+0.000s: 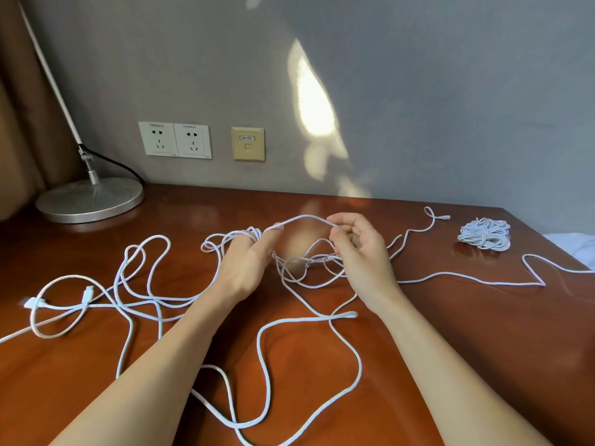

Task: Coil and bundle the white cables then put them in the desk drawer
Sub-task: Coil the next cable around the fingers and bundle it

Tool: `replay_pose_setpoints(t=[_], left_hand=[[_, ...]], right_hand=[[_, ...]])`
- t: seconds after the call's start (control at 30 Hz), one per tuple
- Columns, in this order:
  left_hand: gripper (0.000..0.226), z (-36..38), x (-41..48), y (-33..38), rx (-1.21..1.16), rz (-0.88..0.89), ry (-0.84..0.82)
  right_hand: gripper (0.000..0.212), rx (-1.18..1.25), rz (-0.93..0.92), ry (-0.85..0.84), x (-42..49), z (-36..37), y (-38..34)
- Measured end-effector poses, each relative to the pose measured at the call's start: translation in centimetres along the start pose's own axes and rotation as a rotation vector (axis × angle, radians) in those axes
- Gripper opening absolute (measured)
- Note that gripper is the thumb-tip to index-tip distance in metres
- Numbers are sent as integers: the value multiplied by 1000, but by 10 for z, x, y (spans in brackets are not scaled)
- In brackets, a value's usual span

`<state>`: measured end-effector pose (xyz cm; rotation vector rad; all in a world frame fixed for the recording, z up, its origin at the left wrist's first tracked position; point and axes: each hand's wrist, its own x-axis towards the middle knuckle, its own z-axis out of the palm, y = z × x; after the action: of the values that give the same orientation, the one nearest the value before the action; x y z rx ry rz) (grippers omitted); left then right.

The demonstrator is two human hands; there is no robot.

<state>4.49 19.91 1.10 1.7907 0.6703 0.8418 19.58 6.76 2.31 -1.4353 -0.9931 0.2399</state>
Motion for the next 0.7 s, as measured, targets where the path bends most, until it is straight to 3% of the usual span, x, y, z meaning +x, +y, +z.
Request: replay_pose_setpoints(t=[0.2, 0.4, 0.7], left_hand=[[63, 5, -2, 8, -114, -66, -181], [53, 9, -1, 10, -453, -141, -242], [40, -3, -1, 16, -1006, -200, -355]], right_hand=[[9, 18, 0, 14, -1, 0, 1], [12, -26, -8, -18, -4, 3, -1], [6, -308, -53, -75, -2, 2, 9]])
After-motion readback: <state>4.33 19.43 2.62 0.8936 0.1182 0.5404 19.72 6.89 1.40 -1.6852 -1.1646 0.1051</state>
